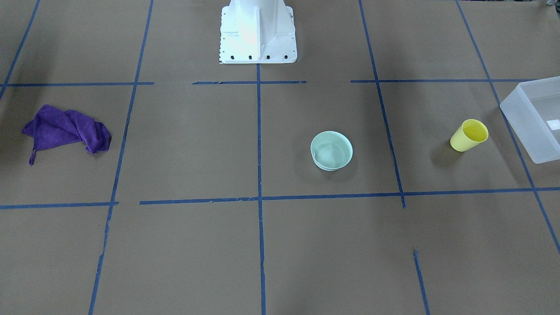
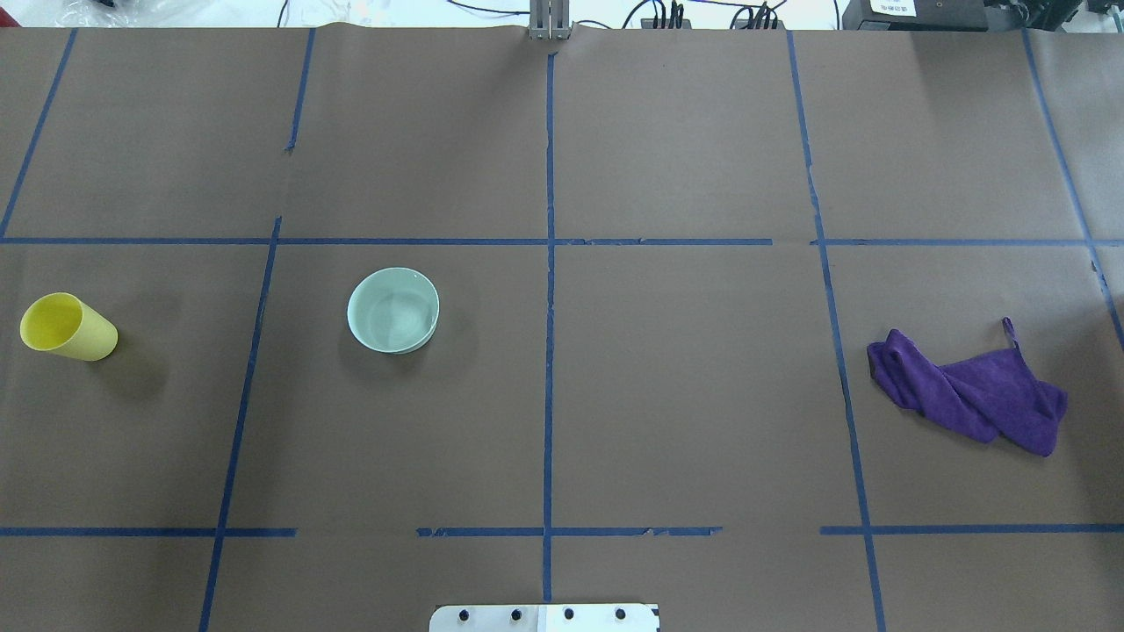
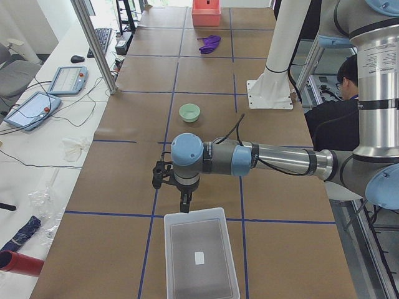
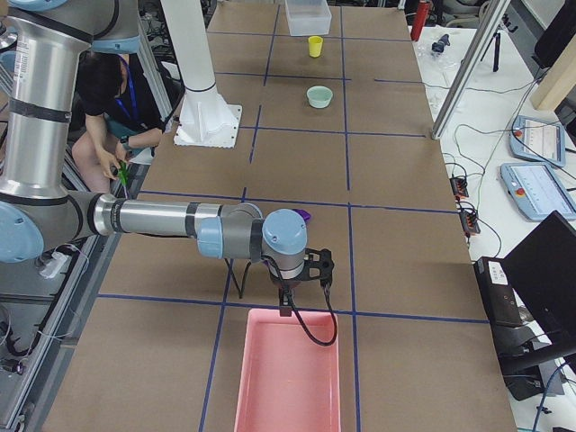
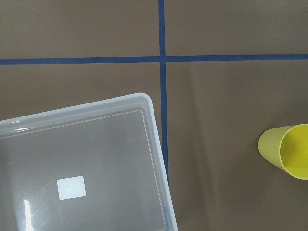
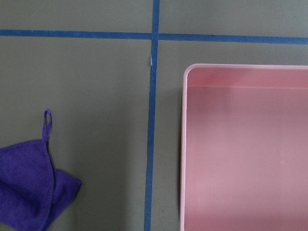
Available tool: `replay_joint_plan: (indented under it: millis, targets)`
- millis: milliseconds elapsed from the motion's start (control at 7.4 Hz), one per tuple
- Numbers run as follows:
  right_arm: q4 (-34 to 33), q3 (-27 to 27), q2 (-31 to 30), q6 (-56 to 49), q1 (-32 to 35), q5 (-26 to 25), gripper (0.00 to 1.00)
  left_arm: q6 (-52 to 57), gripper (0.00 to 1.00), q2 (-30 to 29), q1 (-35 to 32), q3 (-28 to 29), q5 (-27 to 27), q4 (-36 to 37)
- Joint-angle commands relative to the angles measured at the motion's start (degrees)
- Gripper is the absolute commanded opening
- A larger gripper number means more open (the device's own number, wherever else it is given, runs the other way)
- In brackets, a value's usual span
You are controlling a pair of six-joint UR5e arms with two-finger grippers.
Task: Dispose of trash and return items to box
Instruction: 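Reach the left gripper toward the yellow cup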
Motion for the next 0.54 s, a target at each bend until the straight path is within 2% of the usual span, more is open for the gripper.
replay_joint_plan:
  millis: [0,405]
  targets:
    - [0.05,0.06,0.19,0.04,-0.21,0.54,1.00,0.00,1.00,-2.84,0.00,-0.50,0.04,-0.03]
    - [-0.04,0.06,0.54,0.13,-0.39,0.55,1.00,0.00,1.00,-3.04,1.31,-0.68,-0.40,-0.55]
